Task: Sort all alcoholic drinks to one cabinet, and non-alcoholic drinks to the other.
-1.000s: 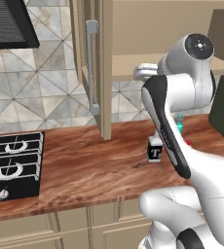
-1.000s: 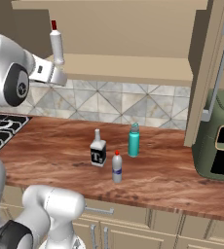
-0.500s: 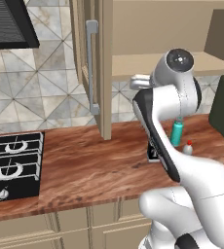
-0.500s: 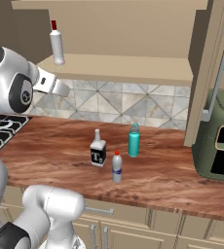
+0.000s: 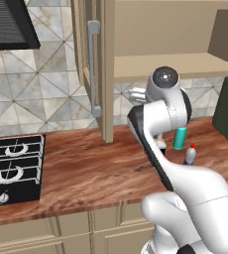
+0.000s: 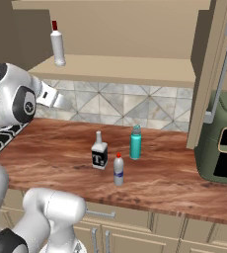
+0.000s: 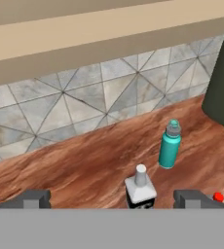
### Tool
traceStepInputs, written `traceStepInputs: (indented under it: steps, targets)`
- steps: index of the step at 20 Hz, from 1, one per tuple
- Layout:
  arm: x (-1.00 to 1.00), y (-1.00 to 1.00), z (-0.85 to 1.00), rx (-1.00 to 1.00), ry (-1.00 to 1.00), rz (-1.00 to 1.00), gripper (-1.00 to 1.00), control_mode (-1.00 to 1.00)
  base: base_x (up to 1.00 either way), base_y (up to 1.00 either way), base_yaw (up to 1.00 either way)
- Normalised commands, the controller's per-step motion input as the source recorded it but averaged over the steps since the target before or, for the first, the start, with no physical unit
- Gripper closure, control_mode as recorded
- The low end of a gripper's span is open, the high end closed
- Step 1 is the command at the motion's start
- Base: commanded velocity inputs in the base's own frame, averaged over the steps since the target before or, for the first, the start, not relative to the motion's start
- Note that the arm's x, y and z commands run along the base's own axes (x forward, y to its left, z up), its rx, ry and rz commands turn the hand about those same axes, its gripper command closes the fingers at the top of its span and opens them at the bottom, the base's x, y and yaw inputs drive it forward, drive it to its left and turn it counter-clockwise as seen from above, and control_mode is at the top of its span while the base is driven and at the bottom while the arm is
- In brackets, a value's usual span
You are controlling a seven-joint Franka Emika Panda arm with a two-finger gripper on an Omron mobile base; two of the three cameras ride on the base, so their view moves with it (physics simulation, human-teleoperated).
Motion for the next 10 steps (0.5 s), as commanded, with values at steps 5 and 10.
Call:
traceStepInputs:
  steps: [5, 10]
  targets:
    - [0.09, 0.0, -0.28, 0.0, 0.0, -0.12, -1.0, -1.0, 0.0, 0.0, 0.0]
    - [0.09, 0.0, -0.27, 0.0, 0.02, -0.14, -1.0, -1.0, 0.0, 0.0, 0.0]
